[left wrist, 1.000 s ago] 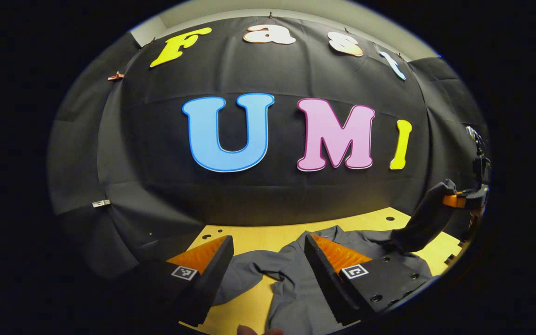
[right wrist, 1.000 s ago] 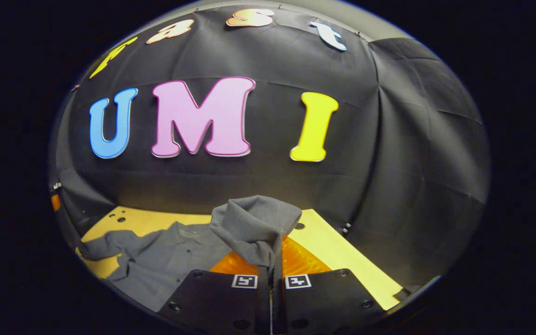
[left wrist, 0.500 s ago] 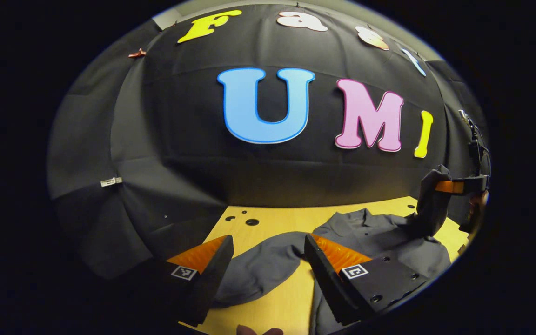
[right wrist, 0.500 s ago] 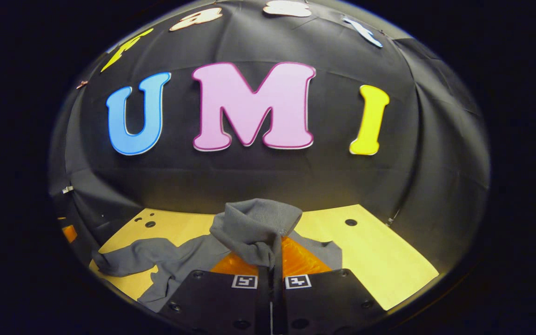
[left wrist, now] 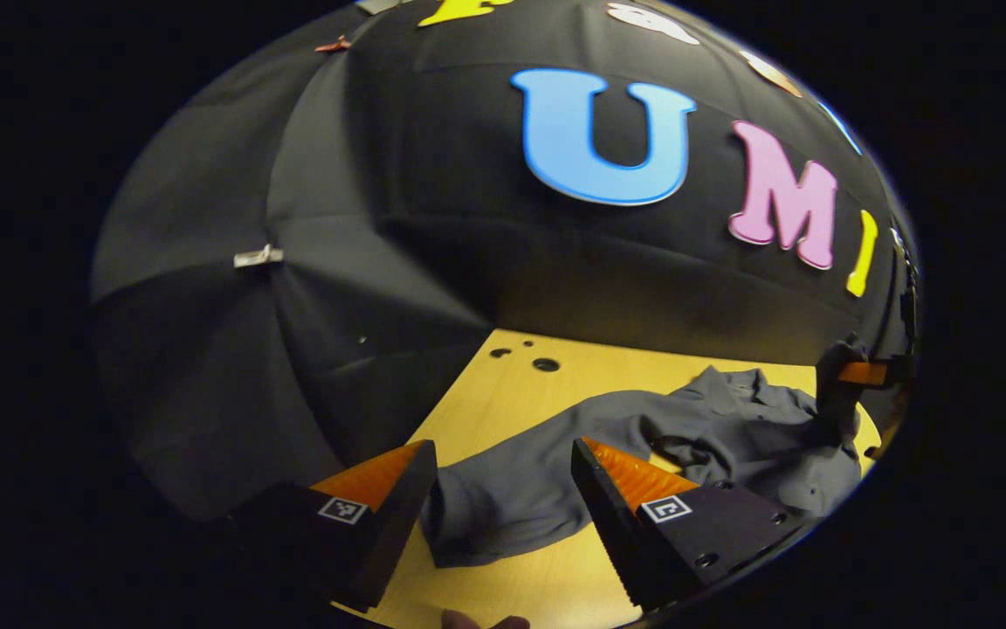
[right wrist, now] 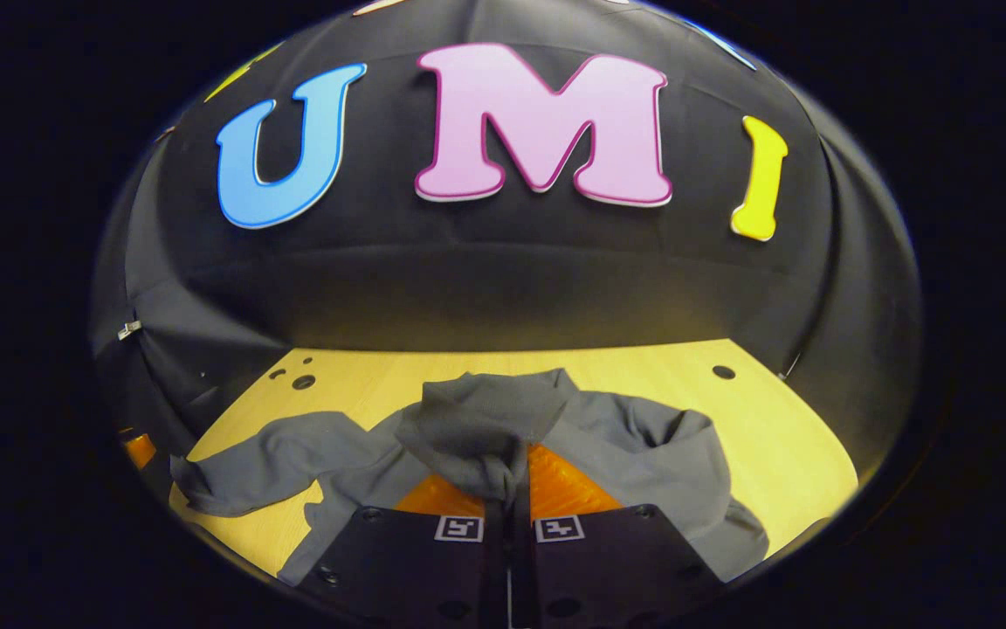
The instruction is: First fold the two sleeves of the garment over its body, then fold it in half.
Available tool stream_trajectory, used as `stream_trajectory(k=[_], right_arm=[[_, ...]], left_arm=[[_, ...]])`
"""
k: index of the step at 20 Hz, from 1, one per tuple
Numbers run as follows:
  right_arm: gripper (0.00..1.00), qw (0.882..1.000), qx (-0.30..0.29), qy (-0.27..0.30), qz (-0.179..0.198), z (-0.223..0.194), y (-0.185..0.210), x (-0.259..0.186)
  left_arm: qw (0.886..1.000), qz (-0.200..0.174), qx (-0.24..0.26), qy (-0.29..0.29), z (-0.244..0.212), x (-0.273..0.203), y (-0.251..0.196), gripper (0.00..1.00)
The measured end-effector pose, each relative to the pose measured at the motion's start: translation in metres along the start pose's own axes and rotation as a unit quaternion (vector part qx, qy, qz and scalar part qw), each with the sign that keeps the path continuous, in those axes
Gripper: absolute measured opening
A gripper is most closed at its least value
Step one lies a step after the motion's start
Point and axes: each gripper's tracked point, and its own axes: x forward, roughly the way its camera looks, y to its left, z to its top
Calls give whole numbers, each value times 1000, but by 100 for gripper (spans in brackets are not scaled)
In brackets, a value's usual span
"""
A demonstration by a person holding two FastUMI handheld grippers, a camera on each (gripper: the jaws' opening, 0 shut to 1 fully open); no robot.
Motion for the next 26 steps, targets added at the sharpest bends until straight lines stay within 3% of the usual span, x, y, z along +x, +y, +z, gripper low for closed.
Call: stream_trajectory(k=[2, 3, 4, 9, 16, 18, 19, 22, 25, 26], right_arm=[[7, 1000, 0, 19, 5, -17, 13, 8], [7, 1000, -1, 29, 9, -25, 20, 13], [7, 999, 0, 38, 11, -33, 26, 16], [7, 996, 0, 89, 24, -74, 55, 31], [18, 986, 5, 152, 70, -117, 89, 28], [27, 981, 17, 168, 95, -125, 100, 24], [46, 978, 21, 178, 105, -128, 105, 21], [58, 969, 52, 197, 140, -131, 119, 7], [87, 963, 71, 201, 166, -127, 130, -6], [87, 962, 71, 200, 173, -126, 132, -11]], left_arm=[[1000, 20, -1, 16, -17, 10, 14, 97], [999, 23, -2, 32, -27, 15, 19, 90], [999, 24, -8, 47, -39, 20, 22, 95], [995, 27, -24, 97, -79, 36, 23, 95], [991, 43, -16, 125, -100, 45, 27, 96], [990, 42, -4, 131, -103, 46, 25, 96], [990, 42, 7, 135, -103, 48, 25, 97], [988, 40, 32, 143, -104, 50, 17, 98], [988, 40, 32, 148, -104, 48, 19, 95], [987, 38, 33, 150, -105, 48, 15, 93]])
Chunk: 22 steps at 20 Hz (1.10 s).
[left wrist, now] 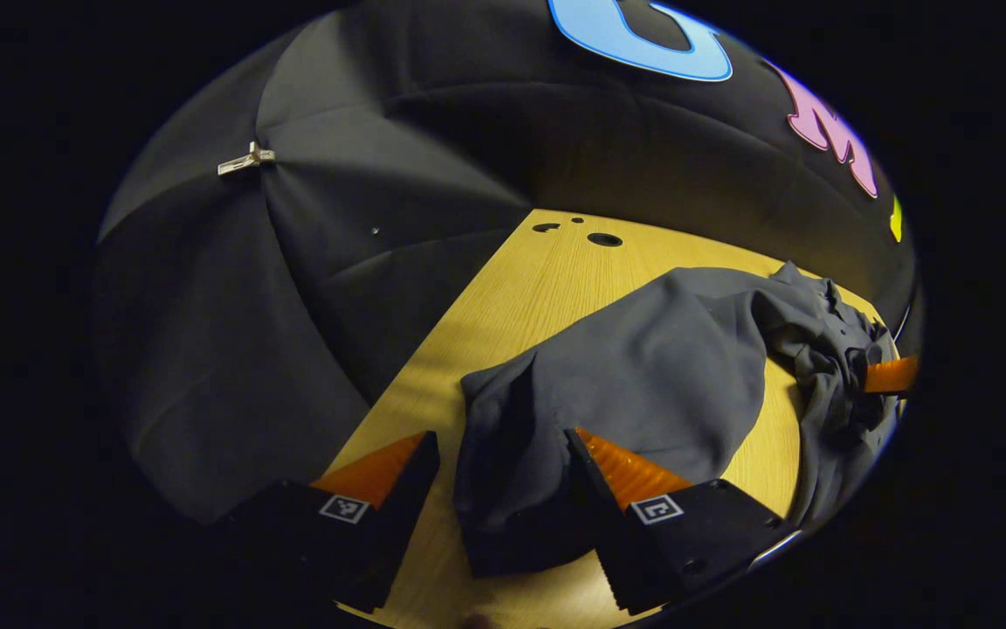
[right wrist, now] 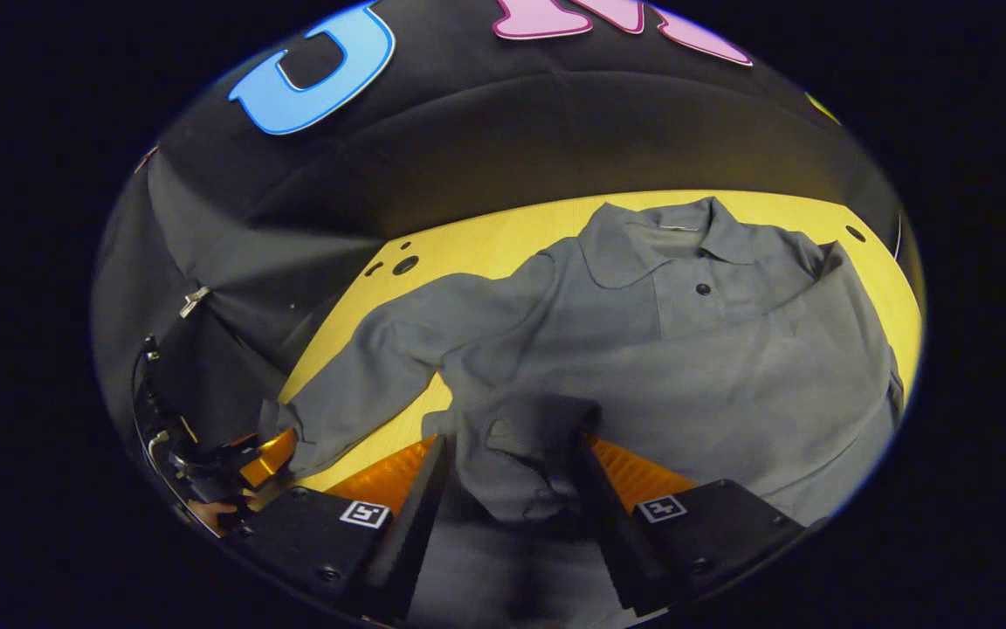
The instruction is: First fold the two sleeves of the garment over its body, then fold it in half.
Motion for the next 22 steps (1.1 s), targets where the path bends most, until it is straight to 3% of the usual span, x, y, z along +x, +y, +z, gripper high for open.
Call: stream_trajectory(k=[2, 6, 8, 9, 14, 20, 22], right_arm=[[87, 1000, -5, 0, 12, -3, 5, -9], [87, 999, -22, -20, 16, 0, 4, -42], [88, 999, -31, -34, 14, 5, -1, -64], [90, 998, -37, -43, 12, 8, -6, -76], [90, 996, -43, -80, -15, 18, -42, -131], [90, 992, -7, -112, -51, 28, -95, -168], [96, 991, 1, -122, -59, 33, -111, -179]], left_arm=[[1000, -8, 8, 3, 0, 2, -10, 84], [999, -34, 16, 1, 2, 3, -26, 47], [999, -35, 3, -1, 7, 3, -31, 14], [999, -36, 1, 1, 7, 0, -30, 10], [999, -30, 3, -17, 19, -28, -28, 6], [996, -29, 15, -89, 75, -79, -55, 5], [993, -29, 18, -116, 99, -98, -69, 6]])
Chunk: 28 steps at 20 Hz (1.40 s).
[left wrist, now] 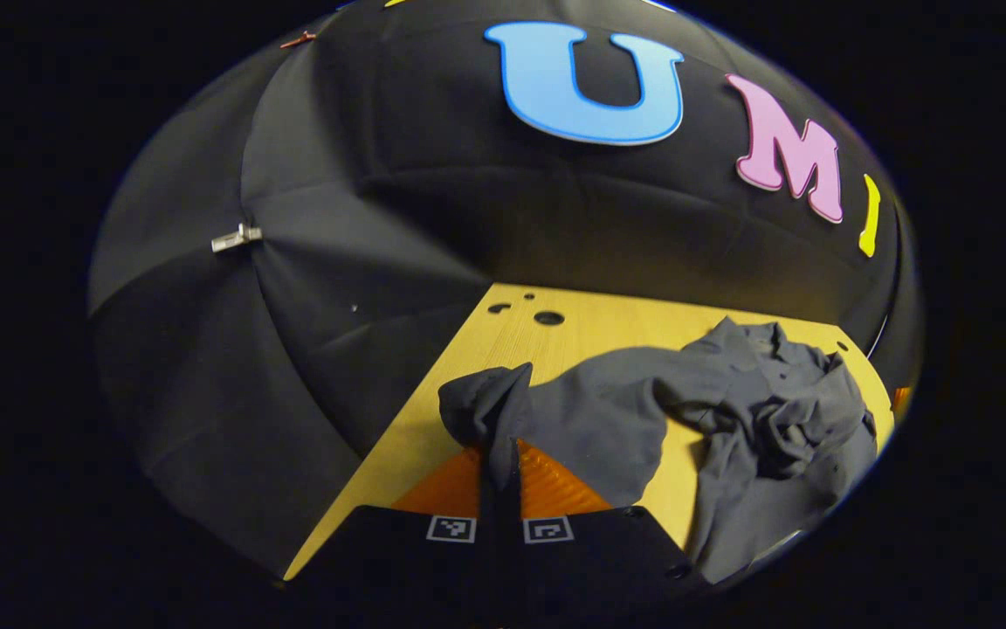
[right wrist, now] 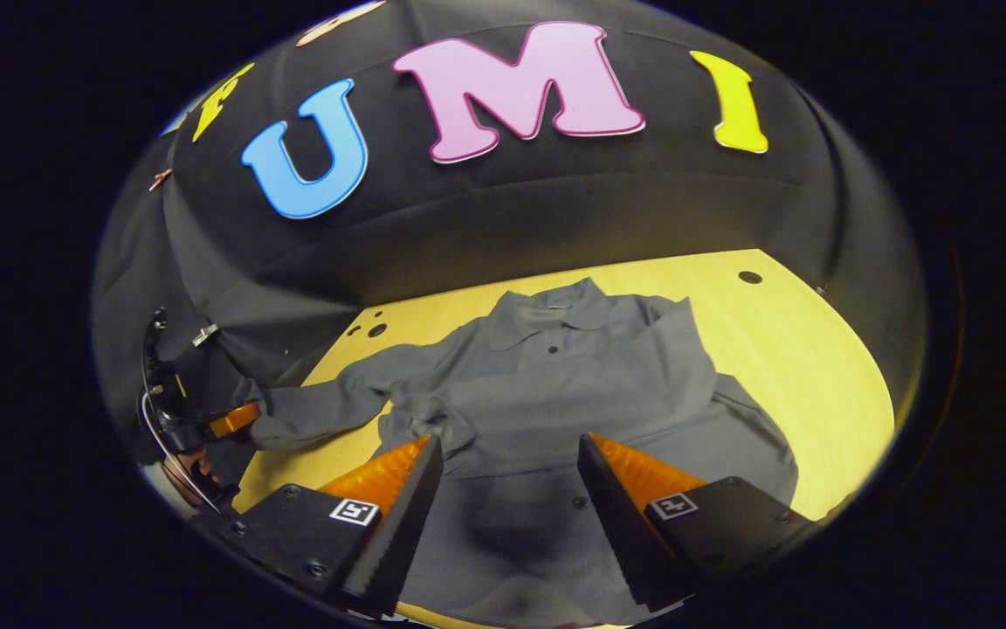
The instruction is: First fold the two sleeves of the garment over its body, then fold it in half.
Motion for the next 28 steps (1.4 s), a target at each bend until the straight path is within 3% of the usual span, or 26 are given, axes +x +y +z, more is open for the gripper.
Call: stream_trajectory(k=[3, 7, 11, 15, 19, 28], right_arm=[[97, 1000, -5, -16, -9, 11, -21, -11], [98, 999, -35, -19, -10, 18, -44, -25], [98, 999, -30, -29, -9, 30, -64, -33], [99, 999, -28, -42, -22, 41, -96, -39], [98, 998, -20, -49, -40, 46, -132, -46], [98, 996, 10, -52, -67, 46, -204, -62]], left_arm=[[999, -10, 6, -36, 42, -18, -30, 5], [995, -30, -47, -81, 105, -38, -71, 5], [992, -54, -18, -116, 146, -63, -120, 5], [986, -110, 30, -125, 151, -72, -185, 5], [978, -167, 42, -121, 144, -87, -258, 5], [965, -232, 66, -101, 112, -98, -371, 5]])
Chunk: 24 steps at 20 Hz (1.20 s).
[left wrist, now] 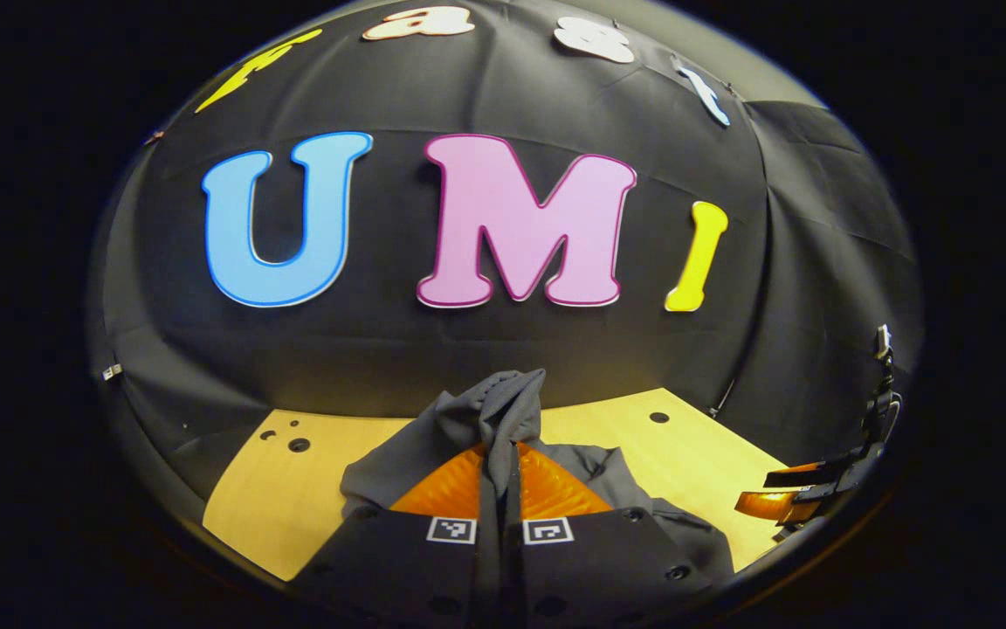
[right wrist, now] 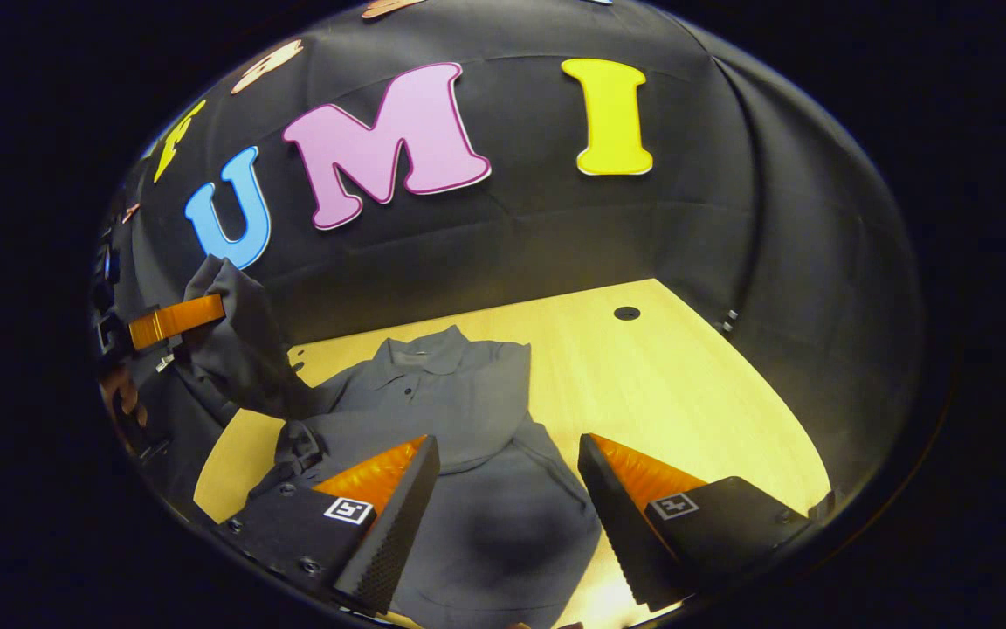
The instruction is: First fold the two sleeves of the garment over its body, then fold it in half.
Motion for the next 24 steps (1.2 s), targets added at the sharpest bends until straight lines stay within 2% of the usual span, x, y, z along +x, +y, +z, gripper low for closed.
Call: stream_trajectory(k=[4, 9, 15, 22, 24], right_arm=[[98, 1000, 7, 3, -7, -1, -33, -3], [98, 1000, 6, 9, -8, -2, -70, -10], [99, 1000, 5, 21, -2, -11, -98, -7], [99, 999, -3, 39, 9, -26, -107, -5], [99, 999, -11, 44, 11, -31, -106, -5]], left_arm=[[1000, -21, 1, 23, -26, 19, -49, 5], [998, -30, -2, 55, -69, 38, -97, 5], [994, -53, -8, 97, -137, 64, -153, 5], [991, -50, -9, 126, -196, 79, -175, 7], [989, -57, -2, 135, -210, 81, -179, 11]])
